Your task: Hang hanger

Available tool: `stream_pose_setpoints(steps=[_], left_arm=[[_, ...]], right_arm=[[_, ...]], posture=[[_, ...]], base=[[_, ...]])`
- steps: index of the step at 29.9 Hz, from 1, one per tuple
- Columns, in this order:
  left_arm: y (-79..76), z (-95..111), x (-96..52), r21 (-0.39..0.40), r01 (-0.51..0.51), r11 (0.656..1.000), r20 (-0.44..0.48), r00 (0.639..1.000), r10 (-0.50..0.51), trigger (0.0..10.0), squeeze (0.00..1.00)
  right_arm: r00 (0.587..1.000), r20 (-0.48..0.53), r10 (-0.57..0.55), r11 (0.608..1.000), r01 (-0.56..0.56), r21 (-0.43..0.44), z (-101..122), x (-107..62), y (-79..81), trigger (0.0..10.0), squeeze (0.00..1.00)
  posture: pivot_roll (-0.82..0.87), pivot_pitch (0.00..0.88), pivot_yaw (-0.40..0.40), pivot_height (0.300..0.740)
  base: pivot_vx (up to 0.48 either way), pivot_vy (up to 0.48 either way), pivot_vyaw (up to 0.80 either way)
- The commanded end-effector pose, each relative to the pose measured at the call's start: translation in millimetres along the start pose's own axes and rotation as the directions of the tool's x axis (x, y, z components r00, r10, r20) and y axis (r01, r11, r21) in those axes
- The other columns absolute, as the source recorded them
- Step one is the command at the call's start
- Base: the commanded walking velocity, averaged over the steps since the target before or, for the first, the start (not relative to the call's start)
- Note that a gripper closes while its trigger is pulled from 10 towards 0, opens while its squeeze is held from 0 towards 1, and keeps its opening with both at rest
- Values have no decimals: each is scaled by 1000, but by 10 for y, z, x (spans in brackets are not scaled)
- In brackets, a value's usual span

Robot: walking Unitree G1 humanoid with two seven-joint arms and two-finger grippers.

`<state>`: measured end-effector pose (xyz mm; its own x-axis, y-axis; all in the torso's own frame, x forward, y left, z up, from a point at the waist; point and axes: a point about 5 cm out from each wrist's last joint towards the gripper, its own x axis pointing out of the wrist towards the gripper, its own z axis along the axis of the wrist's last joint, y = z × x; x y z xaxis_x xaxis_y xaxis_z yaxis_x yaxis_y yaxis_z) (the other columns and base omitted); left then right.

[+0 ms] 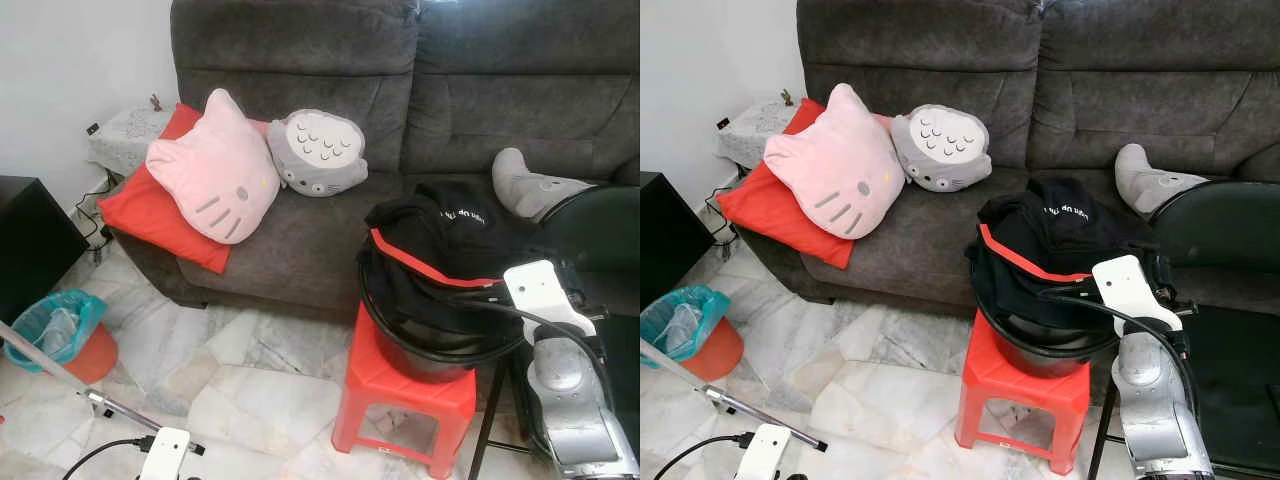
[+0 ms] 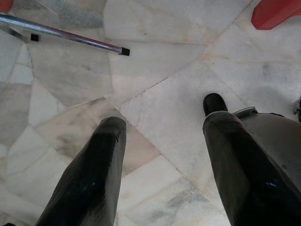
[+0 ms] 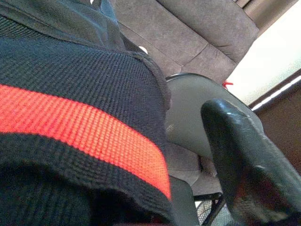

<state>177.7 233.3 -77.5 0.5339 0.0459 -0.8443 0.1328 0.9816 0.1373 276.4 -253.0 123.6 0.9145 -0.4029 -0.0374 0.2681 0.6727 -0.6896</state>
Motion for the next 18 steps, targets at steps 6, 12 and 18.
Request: stream_pose_setpoints(steps=[6, 12, 18], left_arm=[[33, -21, -8, 27, -12, 1000, -8, 1000, 12, 10000, 0], [39, -20, -9, 27, -14, 1000, -7, 1000, 14, 10000, 0], [41, -20, -9, 30, -13, 999, -8, 1000, 13, 10000, 0]], right_arm=[[999, 40, 28, 999, -29, 15, 76, -9, 52, 0, 0], [999, 41, 27, 1000, -28, 11, 77, -7, 55, 0, 0], [999, 44, 21, 1000, -22, 8, 85, 1, 44, 0, 0]], posture=[[-73, 0, 92, 740], [-72, 0, 93, 740], [-72, 0, 94, 740]], base=[[0, 0, 0], [0, 0, 0], [0, 0, 0]])
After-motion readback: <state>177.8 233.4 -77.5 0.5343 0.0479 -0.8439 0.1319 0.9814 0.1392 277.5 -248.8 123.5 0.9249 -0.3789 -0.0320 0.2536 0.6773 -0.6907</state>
